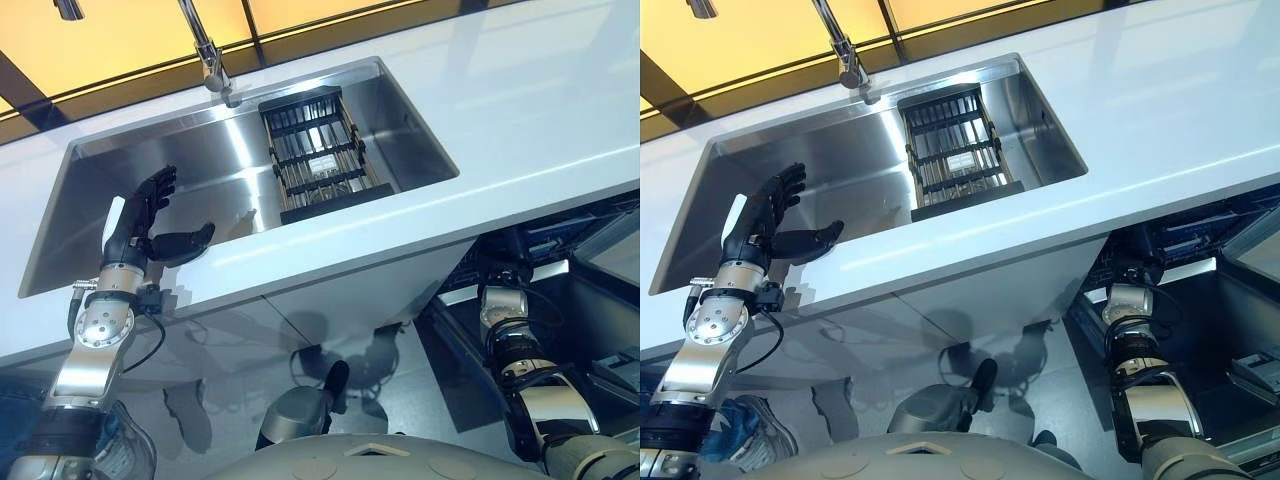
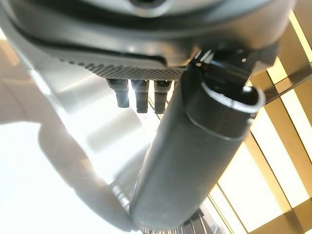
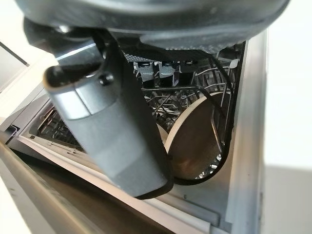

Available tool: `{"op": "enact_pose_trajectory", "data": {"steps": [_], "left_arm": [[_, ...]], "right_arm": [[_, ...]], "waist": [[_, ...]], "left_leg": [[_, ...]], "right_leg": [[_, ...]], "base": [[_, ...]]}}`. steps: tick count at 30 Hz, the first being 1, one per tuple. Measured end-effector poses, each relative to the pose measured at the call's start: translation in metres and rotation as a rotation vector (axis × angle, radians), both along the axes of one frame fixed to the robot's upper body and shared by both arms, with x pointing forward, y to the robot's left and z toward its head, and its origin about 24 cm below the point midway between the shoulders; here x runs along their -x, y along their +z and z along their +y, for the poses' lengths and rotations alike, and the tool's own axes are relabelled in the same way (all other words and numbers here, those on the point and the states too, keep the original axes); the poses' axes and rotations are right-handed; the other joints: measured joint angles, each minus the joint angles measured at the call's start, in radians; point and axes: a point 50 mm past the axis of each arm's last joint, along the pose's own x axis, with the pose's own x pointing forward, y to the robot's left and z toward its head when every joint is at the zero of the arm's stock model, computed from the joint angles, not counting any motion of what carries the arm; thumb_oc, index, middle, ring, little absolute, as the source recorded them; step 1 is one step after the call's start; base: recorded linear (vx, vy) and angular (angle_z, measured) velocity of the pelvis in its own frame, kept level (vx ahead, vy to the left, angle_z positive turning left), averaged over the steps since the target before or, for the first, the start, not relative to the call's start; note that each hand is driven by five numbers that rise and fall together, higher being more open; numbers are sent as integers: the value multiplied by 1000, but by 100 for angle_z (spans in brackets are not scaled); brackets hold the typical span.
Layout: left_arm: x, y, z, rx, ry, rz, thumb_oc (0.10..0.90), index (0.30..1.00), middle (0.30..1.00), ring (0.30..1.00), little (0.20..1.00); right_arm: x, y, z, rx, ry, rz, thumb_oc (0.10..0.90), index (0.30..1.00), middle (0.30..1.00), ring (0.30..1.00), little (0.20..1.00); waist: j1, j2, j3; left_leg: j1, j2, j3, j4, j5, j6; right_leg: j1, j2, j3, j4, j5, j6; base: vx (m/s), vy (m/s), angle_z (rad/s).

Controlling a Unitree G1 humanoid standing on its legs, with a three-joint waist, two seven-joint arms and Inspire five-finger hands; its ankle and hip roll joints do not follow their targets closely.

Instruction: Pick up plates and place into dishwasher.

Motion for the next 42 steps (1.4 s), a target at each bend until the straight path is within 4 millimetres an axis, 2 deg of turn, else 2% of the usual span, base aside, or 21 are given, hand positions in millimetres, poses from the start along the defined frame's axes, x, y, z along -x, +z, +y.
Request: {"op": "enact_pose_trajectory", "data": {"steps": [5,9,12,16,21,25,30,34,38,42], "left_arm": [[-3,7,2,-24,-5,-13,800,900,900,900,900],[-3,10,1,-27,10,-33,800,900,900,900,900],[-3,10,3,-28,36,-40,800,900,900,900,900],[-3,10,2,-28,38,-45,800,900,900,900,900],[-3,13,0,-45,29,-58,800,900,900,900,900],[-4,17,-4,-42,19,-76,800,900,900,900,900],[-13,28,-7,-37,10,-122,800,900,900,900,900],[-14,28,-9,-31,9,-127,800,900,900,900,900],[-16,30,-9,-31,7,-134,800,900,900,900,900],[-16,29,-8,-35,14,-119,800,900,900,900,900]], "right_arm": [[-2,2,10,178,15,157,800,900,900,900,900],[1,6,27,415,92,284,800,900,900,900,900],[14,13,35,552,181,210,800,900,900,900,900],[21,22,39,626,261,127,800,900,900,900,900],[42,8,22,609,282,194,800,900,900,900,900],[57,-4,12,602,285,269,800,900,900,900,900],[59,-4,9,610,286,279,800,900,900,900,900],[59,0,2,684,250,325,800,900,900,900,900],[62,11,-16,805,130,419,800,900,900,900,900],[67,28,-45,896,-9,492,800,900,900,900,900]], "waist": [[-1,-22,15],[-29,-43,36],[-56,-67,52],[-127,-94,61],[-195,-106,58],[-253,-108,56],[-292,-117,45],[-300,-120,15],[-301,-119,-1],[-299,-118,-2]], "left_leg": [[1,0,5,0,0,0],[3,1,24,0,-1,2],[27,4,69,0,-13,8],[48,6,103,-1,-22,12],[64,22,173,-1,-41,10],[71,25,187,-1,-37,18],[79,40,227,-2,-42,14],[90,42,249,-3,-48,14],[94,41,257,-4,-51,16],[104,42,280,-4,-54,19]], "right_leg": [[0,0,4,0,0,0],[-4,-3,33,0,0,0],[3,-5,90,1,0,0],[14,-8,132,1,3,4],[0,-9,203,1,21,6],[-3,-8,228,1,28,6],[-12,-4,260,1,37,3],[-14,-5,282,1,37,2],[-14,-6,290,1,37,3],[-11,-8,305,1,41,7]], "base": [[-37,2,1],[-89,15,-9],[-58,1,-32],[-74,-19,-27],[-104,-39,-39],[-68,-41,-22],[-43,-35,-23],[-19,-36,-16],[6,-40,-6],[22,-68,-11]]}}
